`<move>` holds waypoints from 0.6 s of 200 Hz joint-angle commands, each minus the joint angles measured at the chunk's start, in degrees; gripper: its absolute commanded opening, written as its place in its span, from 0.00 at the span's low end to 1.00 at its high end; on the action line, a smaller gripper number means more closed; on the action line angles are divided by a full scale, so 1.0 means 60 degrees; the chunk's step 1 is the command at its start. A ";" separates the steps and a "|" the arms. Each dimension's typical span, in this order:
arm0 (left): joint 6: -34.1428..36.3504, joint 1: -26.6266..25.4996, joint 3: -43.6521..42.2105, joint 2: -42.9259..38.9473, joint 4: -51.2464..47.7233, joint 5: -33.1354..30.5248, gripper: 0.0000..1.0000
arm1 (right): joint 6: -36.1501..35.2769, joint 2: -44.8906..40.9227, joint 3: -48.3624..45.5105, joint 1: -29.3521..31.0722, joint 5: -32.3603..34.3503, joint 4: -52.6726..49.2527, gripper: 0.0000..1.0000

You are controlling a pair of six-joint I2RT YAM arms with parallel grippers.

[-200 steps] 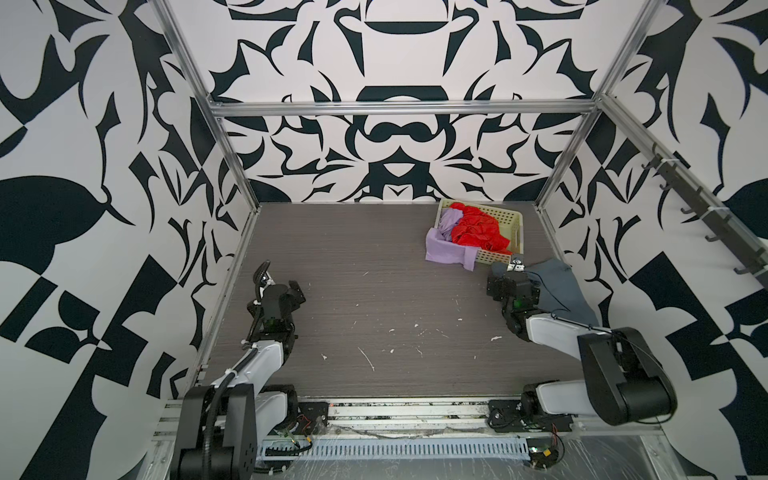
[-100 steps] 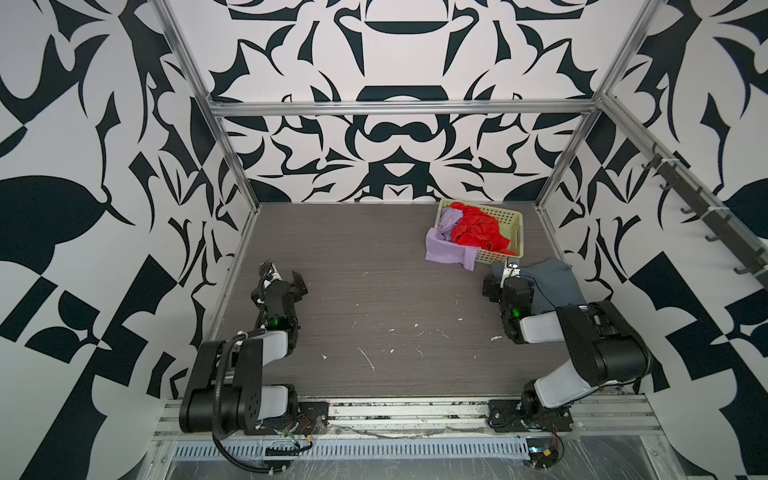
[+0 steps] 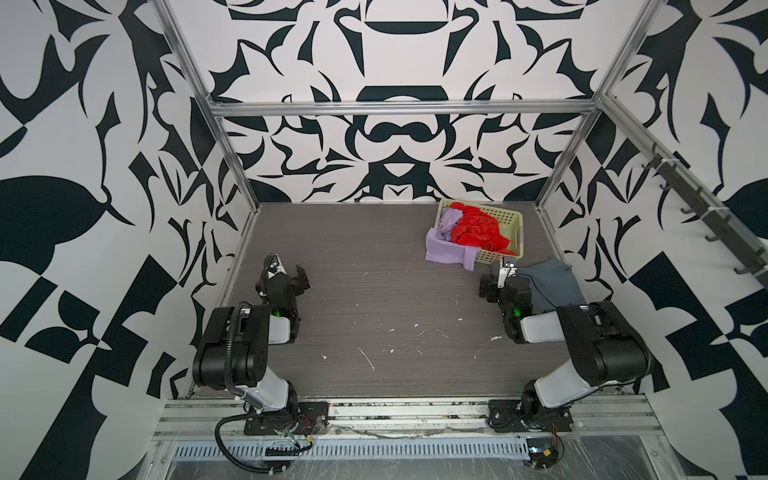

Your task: Fold and stack the t-shirts

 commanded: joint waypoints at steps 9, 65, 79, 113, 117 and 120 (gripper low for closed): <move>-0.0070 0.0036 0.0027 -0.0088 -0.0025 0.0009 0.99 | -0.0066 -0.0148 0.0186 -0.0048 -0.0093 0.0154 1.00; -0.0006 0.0025 0.0063 -0.0089 -0.0082 0.0144 0.99 | -0.0067 -0.0135 0.0172 -0.0050 -0.0094 0.0182 1.00; -0.0012 0.0018 0.0071 -0.0079 -0.0090 0.0145 0.99 | -0.0063 -0.0127 0.0180 -0.0044 -0.0094 0.0183 1.00; -0.0011 0.0025 0.0056 -0.0102 -0.0084 0.0177 0.99 | -0.0060 -0.0124 0.0180 -0.0048 -0.0094 0.0183 0.99; -0.0004 0.0021 0.0042 -0.0105 -0.0070 0.0243 0.99 | -0.0069 -0.0124 0.0181 -0.0044 -0.0094 0.0183 0.99; 0.0006 0.0025 0.0041 -0.0096 -0.0058 0.0346 0.99 | -0.0056 -0.0122 0.0180 -0.0049 -0.0094 0.0201 1.00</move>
